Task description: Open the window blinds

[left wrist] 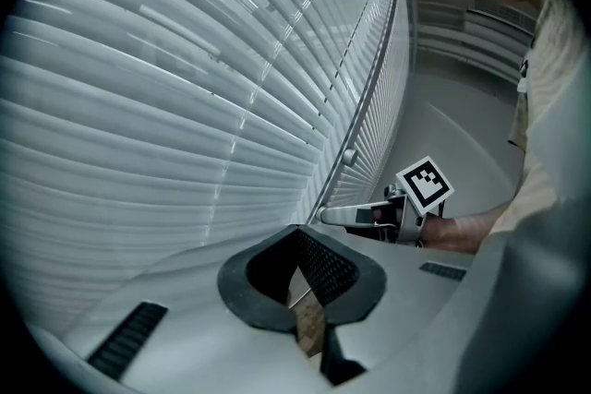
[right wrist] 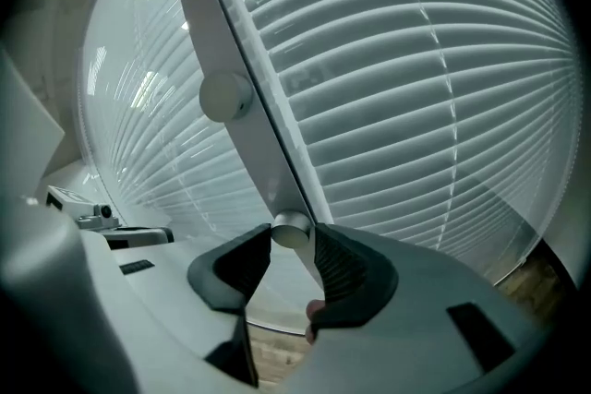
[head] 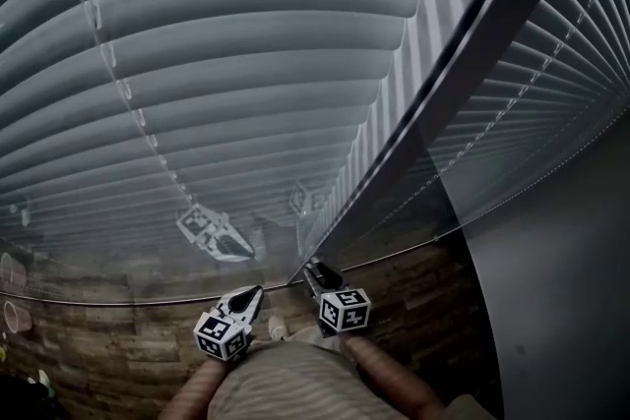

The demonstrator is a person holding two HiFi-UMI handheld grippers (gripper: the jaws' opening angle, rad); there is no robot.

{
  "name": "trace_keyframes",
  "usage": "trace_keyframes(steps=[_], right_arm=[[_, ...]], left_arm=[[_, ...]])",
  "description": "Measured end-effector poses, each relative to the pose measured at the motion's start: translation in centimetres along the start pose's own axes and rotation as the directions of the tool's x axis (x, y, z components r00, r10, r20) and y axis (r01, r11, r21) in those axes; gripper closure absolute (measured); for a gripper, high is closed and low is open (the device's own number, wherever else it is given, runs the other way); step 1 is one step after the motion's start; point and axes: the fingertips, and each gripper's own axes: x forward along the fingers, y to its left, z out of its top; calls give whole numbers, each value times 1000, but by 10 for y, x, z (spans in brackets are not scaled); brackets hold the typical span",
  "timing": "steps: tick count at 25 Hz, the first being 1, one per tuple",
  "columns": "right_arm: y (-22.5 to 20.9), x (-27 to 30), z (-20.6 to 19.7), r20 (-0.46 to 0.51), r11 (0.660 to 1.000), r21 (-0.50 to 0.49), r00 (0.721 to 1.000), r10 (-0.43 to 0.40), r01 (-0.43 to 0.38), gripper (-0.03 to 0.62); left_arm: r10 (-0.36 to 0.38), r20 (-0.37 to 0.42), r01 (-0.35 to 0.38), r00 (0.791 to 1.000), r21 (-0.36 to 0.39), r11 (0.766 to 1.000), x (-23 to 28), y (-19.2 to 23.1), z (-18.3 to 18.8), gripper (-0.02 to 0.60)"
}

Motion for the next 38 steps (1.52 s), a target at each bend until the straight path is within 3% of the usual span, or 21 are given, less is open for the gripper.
trace_keyframes(steps=[5, 8, 10, 13, 15, 17, 19, 22, 26, 28, 31, 35, 38], right_arm=[[2, 4, 1, -4, 998, -36, 999, -44, 44, 462], [4, 5, 2, -23, 969, -208, 990, -140, 132, 464], [7, 5, 4, -20, 907, -377, 977, -213, 190, 464], [8, 5, 3, -8, 777, -577, 950, -312, 251, 464], [7, 5, 2, -1, 746, -612, 942, -335, 264, 464], [7, 5, 2, -9, 766, -593, 949, -316, 249, 464], [7, 5, 0, -32, 814, -546, 965, -260, 201, 462], [8, -1, -2, -53, 912, -397, 989, -135, 103, 446], [3, -5, -3, -54, 981, -189, 998, -41, 30, 435], [2, -4, -6, -54, 998, -62, 999, 3, -7, 436], [2, -3, -4, -29, 996, 82, 999, 30, -28, 436], [1, -2, 0, -6, 994, 107, 1000, 10, -9, 462], [2, -1, 0, -20, 998, 63, 1000, -5, 6, 465]], left_arm=[[14, -6, -14, 1000, 7, 1000, -2, 5, -2, 569], [14, -13, -14, 1000, 7, 1000, -1, 6, -2, 569], [12, -16, -12, 1000, 7, 1000, 0, 5, -2, 569], [2, -19, -2, 1000, 19, 1000, 3, 3, -3, 569], [-7, -19, 7, 1000, 24, 1000, 4, 0, -4, 569], [-13, -20, 13, 1000, 27, 1000, 4, -2, -4, 569], [-13, -24, 14, 1000, 30, 999, 4, -3, -5, 569], [-13, -29, 13, 1000, 35, 999, 3, -4, -7, 569], [-6, -28, 7, 1000, 31, 999, 1, -3, -8, 569], [-4, -27, 5, 1000, 26, 1000, 1, -3, -8, 569], [-8, -28, 8, 1000, 23, 1000, 1, -6, -10, 569], [-9, -30, 9, 1000, 26, 1000, 1, -7, -10, 569], [-8, -32, 8, 999, 24, 1000, 0, -8, -11, 569]])
